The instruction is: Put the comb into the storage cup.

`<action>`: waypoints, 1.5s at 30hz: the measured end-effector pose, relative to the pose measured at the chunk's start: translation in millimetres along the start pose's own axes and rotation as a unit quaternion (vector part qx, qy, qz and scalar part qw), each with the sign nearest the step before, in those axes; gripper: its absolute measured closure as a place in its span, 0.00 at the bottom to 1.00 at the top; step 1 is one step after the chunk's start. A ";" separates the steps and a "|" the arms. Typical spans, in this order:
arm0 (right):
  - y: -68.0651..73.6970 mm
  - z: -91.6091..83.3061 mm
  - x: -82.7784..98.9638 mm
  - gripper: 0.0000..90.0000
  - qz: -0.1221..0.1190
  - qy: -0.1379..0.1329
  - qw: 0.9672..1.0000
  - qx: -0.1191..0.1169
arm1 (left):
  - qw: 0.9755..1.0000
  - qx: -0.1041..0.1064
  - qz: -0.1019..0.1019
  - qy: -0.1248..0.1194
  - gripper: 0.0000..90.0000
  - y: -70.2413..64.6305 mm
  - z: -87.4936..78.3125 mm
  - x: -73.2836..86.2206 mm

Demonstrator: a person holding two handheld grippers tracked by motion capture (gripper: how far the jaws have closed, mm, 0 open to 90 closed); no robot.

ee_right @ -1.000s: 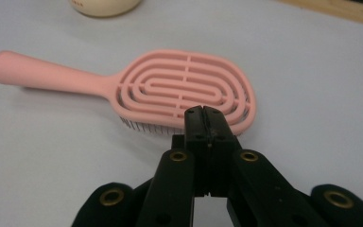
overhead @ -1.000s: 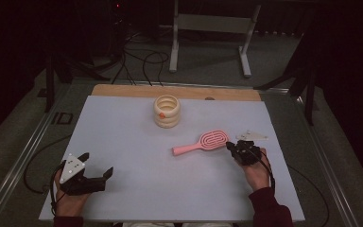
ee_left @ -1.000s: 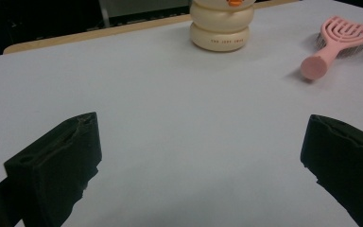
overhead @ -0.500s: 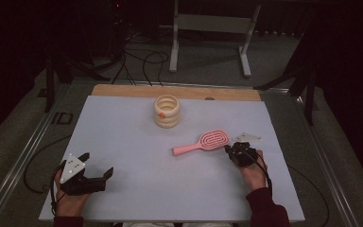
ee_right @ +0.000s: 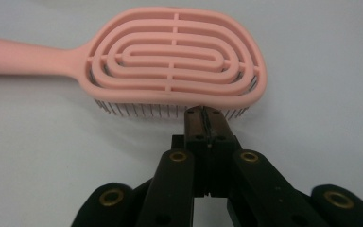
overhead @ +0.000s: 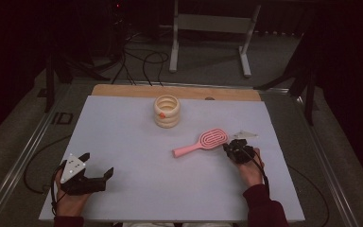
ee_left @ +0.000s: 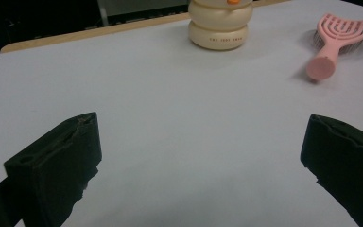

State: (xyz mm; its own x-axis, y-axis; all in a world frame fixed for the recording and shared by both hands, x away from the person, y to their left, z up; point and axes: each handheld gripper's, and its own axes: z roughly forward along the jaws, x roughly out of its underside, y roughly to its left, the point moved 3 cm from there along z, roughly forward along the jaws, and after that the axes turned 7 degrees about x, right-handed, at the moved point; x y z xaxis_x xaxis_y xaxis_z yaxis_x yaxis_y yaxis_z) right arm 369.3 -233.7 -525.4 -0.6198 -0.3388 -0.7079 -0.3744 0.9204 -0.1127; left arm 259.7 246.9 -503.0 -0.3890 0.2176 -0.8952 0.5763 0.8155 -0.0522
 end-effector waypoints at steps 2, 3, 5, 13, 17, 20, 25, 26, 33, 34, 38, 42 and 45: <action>-0.9 2.4 -3.0 1.00 0.003 0.003 1.000 0.000 | 1.000 0.000 0.000 0.000 0.00 -0.1 0.2 0.1; -1.3 3.7 -4.8 1.00 0.003 0.004 1.000 0.001 | 1.000 0.000 0.000 0.000 0.00 -0.1 0.3 0.1; -1.4 4.9 -6.8 1.00 0.003 0.005 1.000 0.002 | 1.000 0.000 0.000 0.001 0.00 0.0 0.3 0.1; -0.5 22.5 -28.7 1.00 -0.004 0.024 1.000 0.007 | 1.000 0.001 0.000 0.001 0.00 0.0 0.4 0.3; 1.4 30.5 -36.6 1.00 -0.006 0.028 1.000 0.010 | 1.000 0.001 -0.001 0.001 0.00 0.5 0.1 0.4; 3.1 35.5 -42.9 1.00 -0.010 0.031 0.999 0.010 | 1.000 0.001 -0.001 0.000 0.00 0.5 0.1 0.4; 5.7 45.2 -50.0 1.00 -0.015 0.033 0.999 0.008 | 1.000 0.001 -0.001 0.001 0.00 0.7 0.1 0.5; 7.0 47.7 -49.7 1.00 -0.013 0.035 0.999 0.005 | 1.000 0.001 0.000 0.001 0.00 0.7 0.2 0.5; 15.3 56.4 -49.4 1.00 -0.023 0.034 0.999 -0.003 | 1.000 0.002 0.000 0.001 0.00 0.6 0.6 0.6; 15.9 57.2 -49.8 1.00 -0.025 0.033 0.999 -0.004 | 1.000 0.002 0.000 0.001 0.00 0.5 0.6 0.5; 17.9 60.6 -50.2 1.00 -0.027 0.034 0.999 -0.008 | 1.000 0.002 -0.001 0.001 0.00 0.5 0.5 0.5; 20.7 62.2 -51.1 1.00 -0.035 0.026 0.999 -0.017 | 1.000 0.002 0.000 0.002 0.00 0.6 0.8 0.7; 23.4 63.8 -52.9 1.00 -0.043 0.016 0.999 -0.024 | 1.000 0.003 0.001 0.003 0.00 0.5 0.9 0.7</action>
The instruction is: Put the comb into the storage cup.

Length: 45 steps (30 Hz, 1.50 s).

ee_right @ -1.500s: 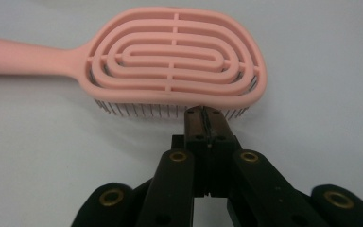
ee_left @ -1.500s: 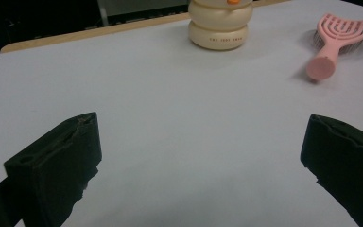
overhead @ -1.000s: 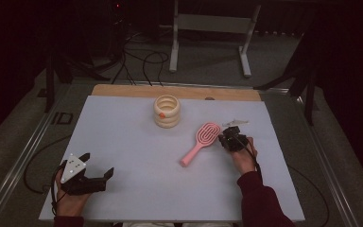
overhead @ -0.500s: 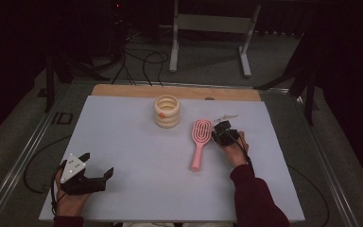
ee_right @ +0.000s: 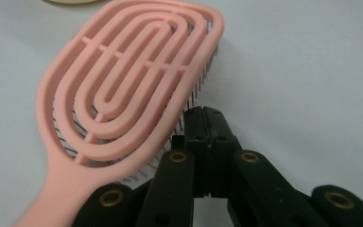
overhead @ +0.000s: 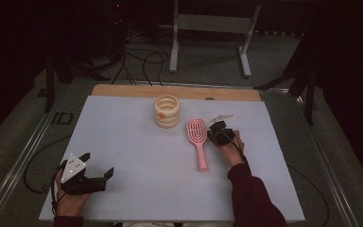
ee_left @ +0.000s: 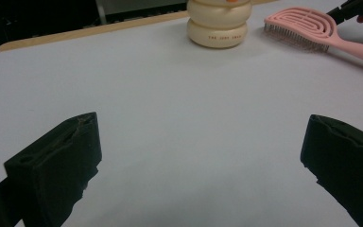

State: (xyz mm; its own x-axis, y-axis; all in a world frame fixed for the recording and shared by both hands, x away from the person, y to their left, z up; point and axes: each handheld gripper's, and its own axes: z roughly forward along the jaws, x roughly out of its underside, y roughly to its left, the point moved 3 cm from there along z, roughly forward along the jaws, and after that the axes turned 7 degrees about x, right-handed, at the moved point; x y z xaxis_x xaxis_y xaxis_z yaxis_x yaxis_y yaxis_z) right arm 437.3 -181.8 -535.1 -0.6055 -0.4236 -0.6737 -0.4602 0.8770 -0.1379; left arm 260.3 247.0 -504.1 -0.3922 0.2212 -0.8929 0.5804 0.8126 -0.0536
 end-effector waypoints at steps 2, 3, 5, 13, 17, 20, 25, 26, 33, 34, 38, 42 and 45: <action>0.4 0.4 -0.2 1.00 -0.002 0.001 1.000 -0.001 | 1.000 0.000 0.000 0.000 0.00 0.0 0.0 0.0; 0.9 1.2 -0.3 1.00 -0.003 -0.001 1.000 -0.003 | 1.000 0.000 0.000 0.000 0.00 0.0 0.0 0.0; 3.2 3.9 -0.5 1.00 -0.005 -0.003 1.000 -0.006 | 1.000 0.001 0.000 -0.001 0.00 0.2 -0.1 0.0; 7.6 3.6 -1.4 1.00 -0.034 -0.015 0.999 -0.029 | 1.000 0.002 0.000 0.000 0.00 0.0 0.2 0.2; 10.3 3.4 -0.6 0.99 -0.043 -0.011 0.998 -0.039 | 1.000 0.002 0.000 0.001 0.00 -0.3 0.5 0.2; 9.4 4.3 0.3 0.98 -0.043 -0.010 0.998 -0.034 | 1.000 0.002 0.001 0.002 0.00 -0.2 0.5 0.2; 5.0 2.0 0.8 0.97 -0.033 -0.010 0.999 -0.029 | 1.000 0.003 0.001 0.002 0.00 0.0 0.7 0.3; 4.1 1.6 0.9 0.96 -0.034 -0.011 0.999 -0.027 | 1.000 0.003 0.001 0.002 0.00 -0.1 0.7 0.3; 0.8 -6.8 -1.1 0.83 -0.029 -0.027 0.999 -0.029 | 1.000 0.003 0.000 0.002 0.00 -0.1 0.8 0.5; 0.3 -8.6 -1.5 0.80 -0.028 -0.032 0.999 -0.030 | 1.000 0.003 0.000 0.001 0.00 -0.2 0.7 0.5; -3.0 -19.9 -2.4 0.69 -0.021 -0.046 0.998 -0.032 | 1.000 0.002 -0.001 -0.001 0.00 0.0 0.1 0.4; -7.2 -37.8 -1.0 0.58 -0.010 -0.061 0.998 -0.034 | 1.000 0.003 -0.003 -0.004 0.00 -0.1 -0.3 0.3; -8.1 -56.2 3.1 0.45 0.001 -0.082 0.996 -0.033 | 1.000 0.003 -0.003 -0.006 0.00 -0.1 -1.6 0.0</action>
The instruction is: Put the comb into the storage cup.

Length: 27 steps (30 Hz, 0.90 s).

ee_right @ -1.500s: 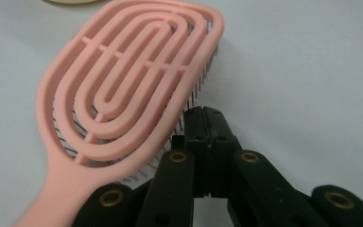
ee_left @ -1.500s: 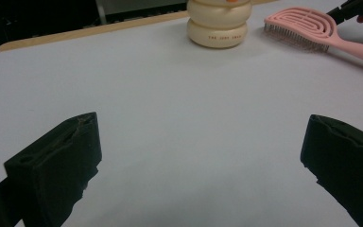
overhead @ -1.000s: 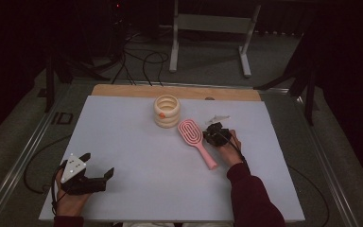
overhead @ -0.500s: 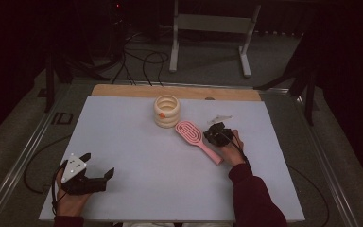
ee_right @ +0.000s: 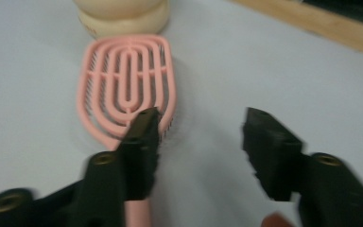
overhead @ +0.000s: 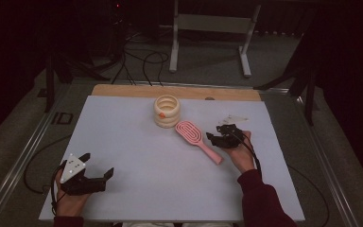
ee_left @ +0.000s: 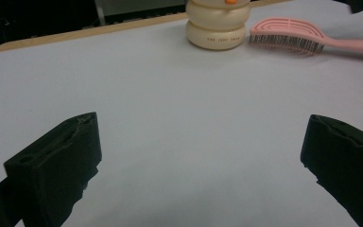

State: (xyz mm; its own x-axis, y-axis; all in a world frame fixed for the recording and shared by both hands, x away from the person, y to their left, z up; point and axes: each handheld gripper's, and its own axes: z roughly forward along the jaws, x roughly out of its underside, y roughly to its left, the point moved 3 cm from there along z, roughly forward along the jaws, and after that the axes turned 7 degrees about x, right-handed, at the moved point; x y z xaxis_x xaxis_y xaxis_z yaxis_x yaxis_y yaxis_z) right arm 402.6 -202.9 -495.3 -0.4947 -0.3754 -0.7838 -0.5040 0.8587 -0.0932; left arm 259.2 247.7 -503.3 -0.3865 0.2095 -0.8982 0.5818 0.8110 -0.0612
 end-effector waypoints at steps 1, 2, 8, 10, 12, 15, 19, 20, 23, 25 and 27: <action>0.7 -7.2 1.6 0.40 0.003 -0.007 1.000 -0.002 | 1.000 -0.001 -0.001 -0.001 0.00 0.1 -0.5 -0.1; 2.3 -14.4 3.6 0.36 0.007 -0.017 1.000 0.000 | 1.000 -0.001 -0.002 -0.002 0.00 0.4 -1.1 -0.2; 5.3 -55.1 25.9 0.16 0.023 -0.058 0.998 -0.003 | 1.000 -0.005 -0.004 -0.009 0.00 1.2 -4.4 -1.8; 4.1 -67.4 36.6 0.14 0.030 -0.071 0.997 -0.015 | 1.000 -0.006 -0.003 -0.011 0.00 1.1 -4.3 -2.4; 4.0 -77.5 47.7 0.13 0.033 -0.079 0.996 -0.012 | 1.000 -0.006 -0.002 -0.012 0.00 1.2 -4.3 -3.2; 5.3 -91.4 63.2 0.12 0.040 -0.096 0.995 -0.008 | 1.000 -0.007 -0.001 -0.018 0.00 0.9 -5.9 -4.4; 7.3 -104.5 73.2 0.11 0.035 -0.112 0.993 0.010 | 1.000 -0.010 0.003 -0.027 0.00 1.5 -8.8 -5.8; 8.0 -108.2 74.5 0.11 0.036 -0.121 0.992 0.015 | 0.999 -0.010 0.002 -0.031 0.00 1.3 -9.4 -6.2; 8.4 -114.6 77.4 0.11 0.043 -0.129 0.991 0.014 | 0.999 -0.009 0.002 -0.037 0.00 1.5 -10.8 -7.2; 8.0 -120.5 83.2 0.11 0.046 -0.137 0.989 0.018 | 0.999 -0.007 0.001 -0.047 0.00 2.3 -12.5 -8.5; 8.0 -123.3 86.4 0.11 0.044 -0.142 0.989 0.021 | 0.999 -0.007 0.002 -0.052 0.00 2.9 -13.7 -9.7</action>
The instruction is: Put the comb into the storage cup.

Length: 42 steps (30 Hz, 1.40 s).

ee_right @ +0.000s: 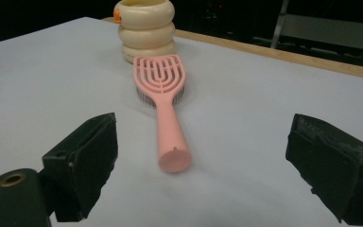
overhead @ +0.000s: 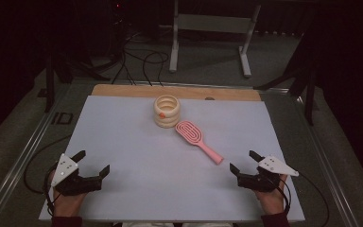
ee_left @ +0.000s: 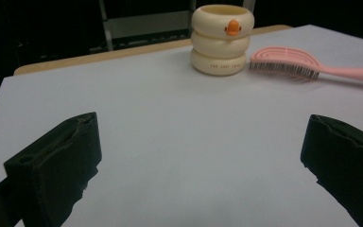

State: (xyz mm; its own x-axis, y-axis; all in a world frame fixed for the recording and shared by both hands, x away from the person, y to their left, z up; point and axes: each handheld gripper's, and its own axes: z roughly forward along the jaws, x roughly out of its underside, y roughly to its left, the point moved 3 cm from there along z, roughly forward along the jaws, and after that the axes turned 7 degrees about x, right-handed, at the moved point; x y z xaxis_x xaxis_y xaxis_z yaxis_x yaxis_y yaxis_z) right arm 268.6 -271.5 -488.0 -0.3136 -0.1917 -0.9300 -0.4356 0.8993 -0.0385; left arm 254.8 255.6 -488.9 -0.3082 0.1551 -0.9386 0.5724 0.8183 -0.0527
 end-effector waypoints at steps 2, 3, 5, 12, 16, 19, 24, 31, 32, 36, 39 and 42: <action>-0.4 -1.8 1.9 0.11 0.000 -0.007 1.000 0.000 | 1.000 0.002 -0.001 -0.005 0.00 0.5 -0.9 -0.9; -0.8 -2.5 3.0 0.10 -0.001 -0.006 1.000 0.002 | 1.000 0.002 -0.001 -0.007 0.00 0.6 -1.0 -1.2; 0.5 -2.6 4.6 0.10 -0.002 -0.005 1.000 0.000 | 1.000 0.002 0.000 -0.007 0.00 0.7 -0.1 -1.6; -1.1 -3.8 5.0 0.10 0.001 -0.005 1.000 0.004 | 1.000 0.007 0.005 -0.007 0.00 -1.9 3.2 -1.9; -1.2 -3.4 4.6 0.10 0.001 -0.003 1.000 0.007 | 1.000 0.007 0.004 -0.007 0.00 -1.5 3.0 -1.6; -0.8 -1.1 5.4 0.09 0.003 0.005 1.000 0.002 | 1.000 0.008 0.004 -0.010 0.00 -2.2 2.6 -1.7; -1.1 0.2 4.2 0.09 0.009 0.012 1.000 0.003 | 1.000 0.007 0.006 -0.011 0.00 -3.7 4.6 -1.7; 0.6 3.6 -0.3 0.09 0.009 0.024 1.000 -0.004 | 1.000 -0.002 0.008 -0.008 0.00 -4.5 3.1 -2.9; 0.9 4.0 -1.5 0.09 0.011 0.026 1.000 -0.005 | 1.000 -0.003 0.009 -0.008 0.00 -4.4 2.8 -2.9; 1.1 6.5 -7.2 0.09 0.016 0.036 0.999 -0.009 | 1.000 -0.003 0.006 -0.009 0.00 -4.4 2.9 -1.6; 2.8 8.2 -12.0 0.09 0.010 0.046 0.999 -0.010 | 1.000 -0.001 0.007 -0.008 0.00 -4.8 3.3 -1.1; 6.1 10.8 -17.8 0.09 0.009 0.054 0.998 -0.015 | 1.000 0.001 0.007 -0.007 0.00 -5.5 4.0 -0.8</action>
State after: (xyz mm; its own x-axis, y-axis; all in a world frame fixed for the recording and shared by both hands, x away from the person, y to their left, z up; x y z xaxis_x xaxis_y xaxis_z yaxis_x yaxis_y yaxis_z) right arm 280.6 -258.4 -475.6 -0.4102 -0.2180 -0.8856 -0.4541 0.8909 -0.0090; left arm 254.9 248.7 -489.2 -0.2890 0.1585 -0.9441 0.5774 0.8155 -0.0398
